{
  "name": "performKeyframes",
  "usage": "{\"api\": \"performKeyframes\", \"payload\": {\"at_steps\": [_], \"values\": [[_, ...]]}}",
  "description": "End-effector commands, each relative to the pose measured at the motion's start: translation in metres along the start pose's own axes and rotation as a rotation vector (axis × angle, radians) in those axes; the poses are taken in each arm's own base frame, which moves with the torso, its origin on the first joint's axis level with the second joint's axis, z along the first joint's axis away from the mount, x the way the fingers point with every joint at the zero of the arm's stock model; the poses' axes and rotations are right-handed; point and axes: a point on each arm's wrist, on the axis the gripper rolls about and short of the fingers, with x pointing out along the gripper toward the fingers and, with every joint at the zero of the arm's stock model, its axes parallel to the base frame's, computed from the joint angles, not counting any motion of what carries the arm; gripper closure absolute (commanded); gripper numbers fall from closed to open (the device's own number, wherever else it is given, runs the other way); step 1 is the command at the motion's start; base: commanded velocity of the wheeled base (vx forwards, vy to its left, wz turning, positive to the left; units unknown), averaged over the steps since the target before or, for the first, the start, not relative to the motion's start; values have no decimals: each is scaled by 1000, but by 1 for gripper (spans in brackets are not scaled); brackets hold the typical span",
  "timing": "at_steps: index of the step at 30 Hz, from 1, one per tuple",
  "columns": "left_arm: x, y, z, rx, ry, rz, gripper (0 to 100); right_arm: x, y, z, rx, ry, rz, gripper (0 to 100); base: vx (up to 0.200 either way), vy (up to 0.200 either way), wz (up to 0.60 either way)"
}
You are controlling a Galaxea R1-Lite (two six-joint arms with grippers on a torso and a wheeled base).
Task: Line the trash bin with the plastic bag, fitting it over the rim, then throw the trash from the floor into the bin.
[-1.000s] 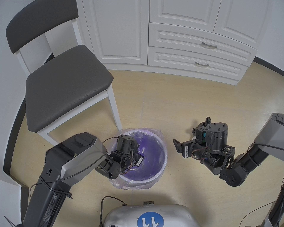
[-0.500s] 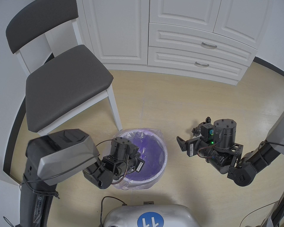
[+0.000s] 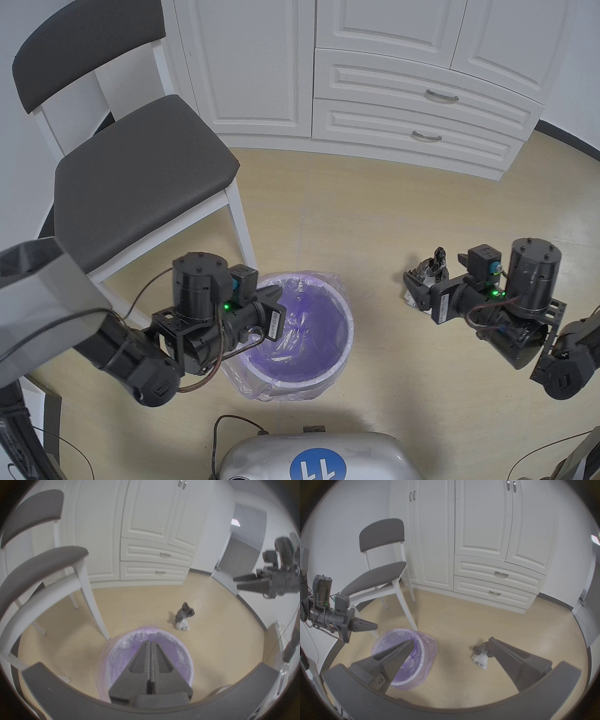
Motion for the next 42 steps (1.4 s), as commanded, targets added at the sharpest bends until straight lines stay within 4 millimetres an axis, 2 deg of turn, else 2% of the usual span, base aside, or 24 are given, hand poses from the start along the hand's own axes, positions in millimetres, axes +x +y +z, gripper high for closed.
{"api": "performKeyframes", "payload": {"at_steps": [1,5,6,7,9,10,11,14,15,19,26,36,42], "values": [[-53,7,37,-74,-121,7,100,-32,-31,22,32,-92,-73,0,0,0,0],[-85,22,41,-91,-148,49,100,-38,-56,25,35,-91,-159,0,0,0,0],[-86,23,41,-91,-150,50,100,-39,-57,25,36,-91,-162,0,0,0,0],[-100,30,41,-103,-160,71,100,-43,-66,21,39,-72,-193,0,0,0,0],[-116,34,42,-129,-178,87,100,-50,-74,17,45,-57,-222,0,0,0,0],[-116,34,42,-129,-178,87,100,-50,-74,17,45,-57,-222,0,0,0,0],[-129,37,43,-151,-196,99,100,-58,-81,13,58,-55,-241,0,0,0,0],[-143,43,43,-157,-216,124,100,-73,-89,12,70,-73,-252,0,0,0,0],[-148,44,44,-159,-226,130,0,-78,-89,12,71,-81,-248,0,0,0,0],[-162,45,47,-160,-253,136,0,-90,-89,16,72,-99,-228,0,0,0,0],[-173,46,50,-153,-283,141,0,-88,-76,10,52,-45,-134,0,0,0,0],[-174,51,55,-144,-306,109,0,-90,-69,15,50,-73,-101,0,0,0,0],[-172,52,76,-138,-376,95,0,-93,-71,17,54,-88,-104,0,0,0,0]]}}
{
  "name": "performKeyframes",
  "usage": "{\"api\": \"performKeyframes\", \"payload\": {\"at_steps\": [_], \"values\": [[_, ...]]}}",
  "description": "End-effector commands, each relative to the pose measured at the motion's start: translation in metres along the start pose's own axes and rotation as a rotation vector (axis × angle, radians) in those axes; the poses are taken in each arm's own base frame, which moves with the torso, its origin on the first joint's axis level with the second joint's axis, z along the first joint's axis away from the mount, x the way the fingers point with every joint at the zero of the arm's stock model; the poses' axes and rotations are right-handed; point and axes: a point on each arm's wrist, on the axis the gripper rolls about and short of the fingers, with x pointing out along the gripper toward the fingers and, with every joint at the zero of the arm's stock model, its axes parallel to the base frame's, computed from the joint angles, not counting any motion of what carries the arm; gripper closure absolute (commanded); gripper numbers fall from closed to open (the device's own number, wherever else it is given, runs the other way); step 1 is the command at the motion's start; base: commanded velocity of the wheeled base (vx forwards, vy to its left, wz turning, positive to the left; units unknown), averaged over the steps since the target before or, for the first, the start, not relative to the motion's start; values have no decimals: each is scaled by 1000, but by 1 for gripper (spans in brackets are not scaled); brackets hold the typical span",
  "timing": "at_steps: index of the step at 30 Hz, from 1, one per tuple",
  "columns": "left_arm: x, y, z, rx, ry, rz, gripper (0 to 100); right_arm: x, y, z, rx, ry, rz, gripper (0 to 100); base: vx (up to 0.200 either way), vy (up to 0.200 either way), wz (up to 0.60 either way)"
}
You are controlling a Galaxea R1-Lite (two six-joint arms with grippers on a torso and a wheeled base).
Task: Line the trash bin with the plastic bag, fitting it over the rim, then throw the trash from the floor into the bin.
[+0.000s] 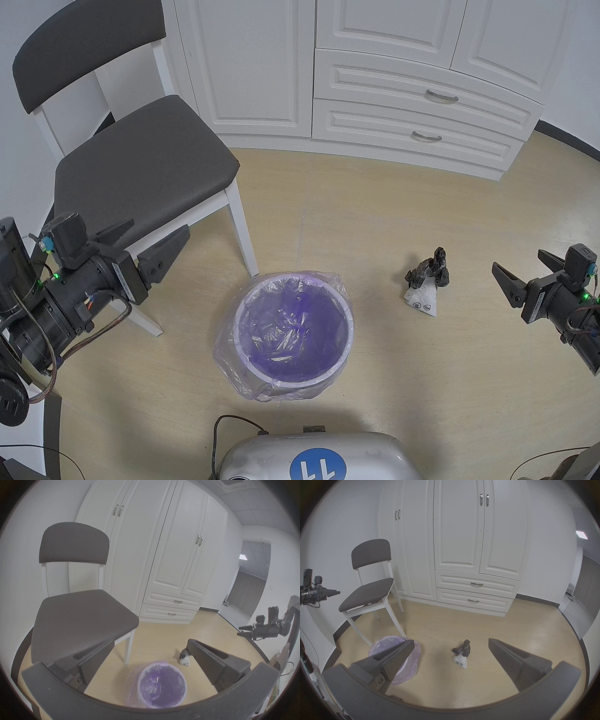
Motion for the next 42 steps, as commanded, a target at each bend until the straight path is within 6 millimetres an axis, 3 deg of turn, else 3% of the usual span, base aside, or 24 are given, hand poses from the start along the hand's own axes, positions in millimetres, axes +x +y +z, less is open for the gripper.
{"api": "performKeyframes", "payload": {"at_steps": [1,8,14,28,35,38,42], "values": [[4,-1,12,-1,-43,-4,0,-2,-1,2,2,-8,3,0,0,0,0],[-3,0,23,-5,-70,3,0,-3,-2,4,6,-22,-9,0,0,0,0],[-12,1,21,-8,-27,31,0,-6,-5,6,8,-31,-10,0,0,0,0],[-17,2,6,-44,26,59,0,6,-11,1,1,10,-62,0,0,0,0],[-37,2,4,-59,22,54,0,20,-20,-4,4,48,-122,0,0,0,0],[-40,3,-4,-60,53,62,0,31,-25,-8,0,79,-152,0,0,0,0],[-46,4,-15,-58,103,75,0,32,-23,-6,13,79,-143,0,0,0,0]]}}
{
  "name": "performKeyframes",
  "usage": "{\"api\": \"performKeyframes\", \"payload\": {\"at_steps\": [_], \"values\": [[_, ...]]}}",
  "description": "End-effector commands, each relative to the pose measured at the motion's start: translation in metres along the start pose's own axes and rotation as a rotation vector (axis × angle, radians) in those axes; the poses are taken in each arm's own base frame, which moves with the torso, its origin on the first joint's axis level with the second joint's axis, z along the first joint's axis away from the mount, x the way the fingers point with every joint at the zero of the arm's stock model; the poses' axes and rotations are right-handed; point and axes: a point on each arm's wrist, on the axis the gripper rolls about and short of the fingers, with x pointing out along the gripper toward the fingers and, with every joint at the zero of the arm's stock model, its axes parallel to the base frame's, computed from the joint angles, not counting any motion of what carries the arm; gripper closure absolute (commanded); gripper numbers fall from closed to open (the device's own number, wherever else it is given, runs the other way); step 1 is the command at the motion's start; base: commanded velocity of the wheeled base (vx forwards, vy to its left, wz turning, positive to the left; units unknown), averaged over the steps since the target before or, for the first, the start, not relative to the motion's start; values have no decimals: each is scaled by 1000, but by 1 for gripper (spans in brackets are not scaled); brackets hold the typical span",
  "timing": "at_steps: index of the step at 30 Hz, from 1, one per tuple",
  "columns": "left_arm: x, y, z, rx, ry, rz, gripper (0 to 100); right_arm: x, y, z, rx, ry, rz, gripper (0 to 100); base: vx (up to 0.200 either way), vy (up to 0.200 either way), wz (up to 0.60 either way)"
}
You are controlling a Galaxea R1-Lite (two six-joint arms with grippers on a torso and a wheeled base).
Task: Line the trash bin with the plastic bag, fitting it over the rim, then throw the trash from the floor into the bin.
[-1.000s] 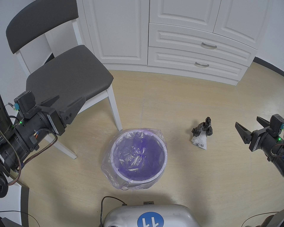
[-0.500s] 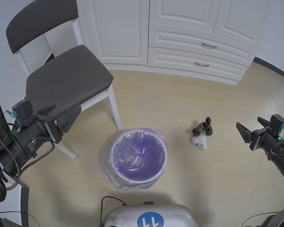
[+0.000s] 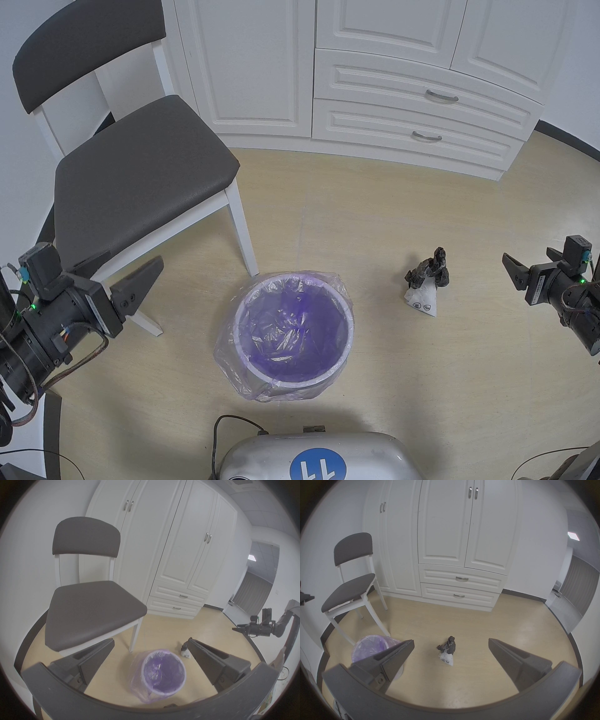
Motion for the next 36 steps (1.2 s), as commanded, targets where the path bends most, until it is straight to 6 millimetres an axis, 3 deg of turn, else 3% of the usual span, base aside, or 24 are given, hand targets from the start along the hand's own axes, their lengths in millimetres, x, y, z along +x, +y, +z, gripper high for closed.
{"api": "performKeyframes", "payload": {"at_steps": [1,5,12,17,18,24,27,28,31,33,36], "values": [[-11,3,-10,0,36,15,0,5,2,-1,-1,26,3,0,0,0,0],[-25,3,-9,5,118,27,0,-8,2,10,5,88,27,0,0,0,0],[-43,3,8,-50,274,53,0,0,4,46,208,243,23,0,0,0,0],[-47,2,14,-71,281,53,0,36,7,62,187,374,90,0,0,0,0],[-46,1,14,-69,283,50,0,53,4,63,127,396,79,0,0,0,0],[-47,1,16,-62,274,49,0,84,1,52,38,437,78,0,0,0,0],[-47,2,14,-63,279,56,0,101,1,35,56,482,104,0,0,0,0],[-44,4,14,-63,285,71,0,118,2,20,58,510,93,0,0,0,0],[-39,7,12,-49,298,93,0,140,-5,9,94,474,59,0,0,0,0],[-37,8,9,0,308,94,0,164,-4,-11,155,448,32,0,0,0,0],[-38,9,8,11,306,92,0,173,-4,-21,161,442,27,0,0,0,0]]}}
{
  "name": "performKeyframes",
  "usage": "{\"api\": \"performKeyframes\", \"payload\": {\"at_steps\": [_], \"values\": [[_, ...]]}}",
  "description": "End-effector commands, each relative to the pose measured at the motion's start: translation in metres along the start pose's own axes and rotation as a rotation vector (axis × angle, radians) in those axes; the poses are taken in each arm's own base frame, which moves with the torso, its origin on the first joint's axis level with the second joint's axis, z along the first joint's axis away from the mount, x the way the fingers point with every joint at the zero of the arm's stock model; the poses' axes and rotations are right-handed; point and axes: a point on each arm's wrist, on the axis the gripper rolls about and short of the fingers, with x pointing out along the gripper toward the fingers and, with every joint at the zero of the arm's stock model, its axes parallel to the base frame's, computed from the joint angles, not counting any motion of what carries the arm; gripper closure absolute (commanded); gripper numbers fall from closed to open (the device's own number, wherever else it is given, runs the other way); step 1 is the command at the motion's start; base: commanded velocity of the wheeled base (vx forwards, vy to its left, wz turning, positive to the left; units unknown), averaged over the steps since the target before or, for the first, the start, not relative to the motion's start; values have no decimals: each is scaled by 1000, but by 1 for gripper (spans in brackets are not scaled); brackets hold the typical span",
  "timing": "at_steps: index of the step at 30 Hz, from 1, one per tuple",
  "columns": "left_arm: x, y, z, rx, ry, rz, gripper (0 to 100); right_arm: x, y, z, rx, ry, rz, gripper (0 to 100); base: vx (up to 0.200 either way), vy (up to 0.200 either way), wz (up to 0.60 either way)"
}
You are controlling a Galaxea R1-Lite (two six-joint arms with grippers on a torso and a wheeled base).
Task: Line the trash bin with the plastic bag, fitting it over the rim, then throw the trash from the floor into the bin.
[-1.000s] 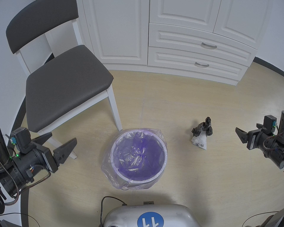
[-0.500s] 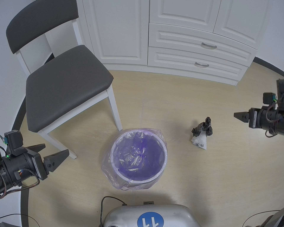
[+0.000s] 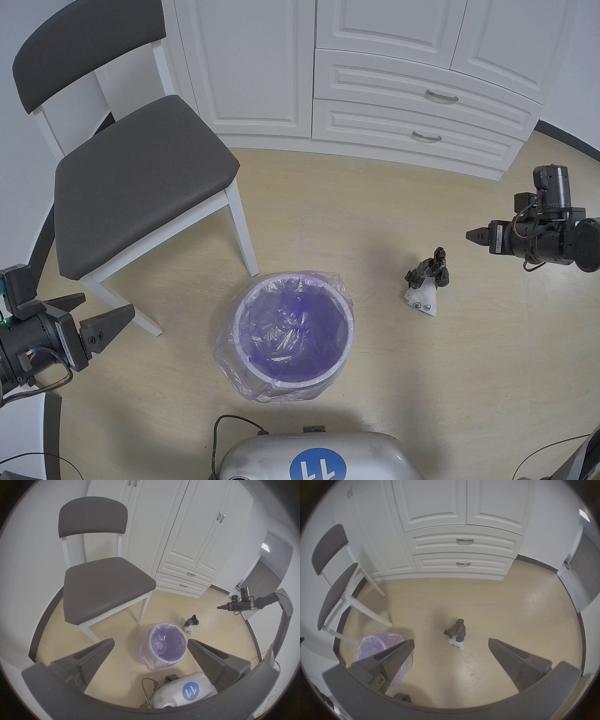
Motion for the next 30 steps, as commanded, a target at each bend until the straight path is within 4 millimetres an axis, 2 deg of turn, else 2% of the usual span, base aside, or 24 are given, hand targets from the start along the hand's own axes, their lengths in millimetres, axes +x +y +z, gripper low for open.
{"api": "performKeyframes", "payload": {"at_steps": [1,2,5,17,19,21,30], "values": [[6,3,-4,43,13,21,0,66,-10,-35,50,75,-37,0,0,0,0],[6,3,-4,43,13,21,0,66,-10,-35,50,75,-37,0,0,0,0],[8,4,-6,48,-5,18,0,91,-12,-48,58,83,-40,0,0,0,0],[15,4,-10,55,20,25,0,161,-16,-77,125,-48,-36,0,0,0,0],[15,5,-10,54,20,28,0,166,-16,-78,132,-55,-38,0,0,0,0],[15,5,-10,54,20,28,0,180,-15,-80,171,-79,-36,0,0,0,0],[20,8,-10,48,37,54,0,202,-9,-82,242,-123,-45,0,0,0,0]]}}
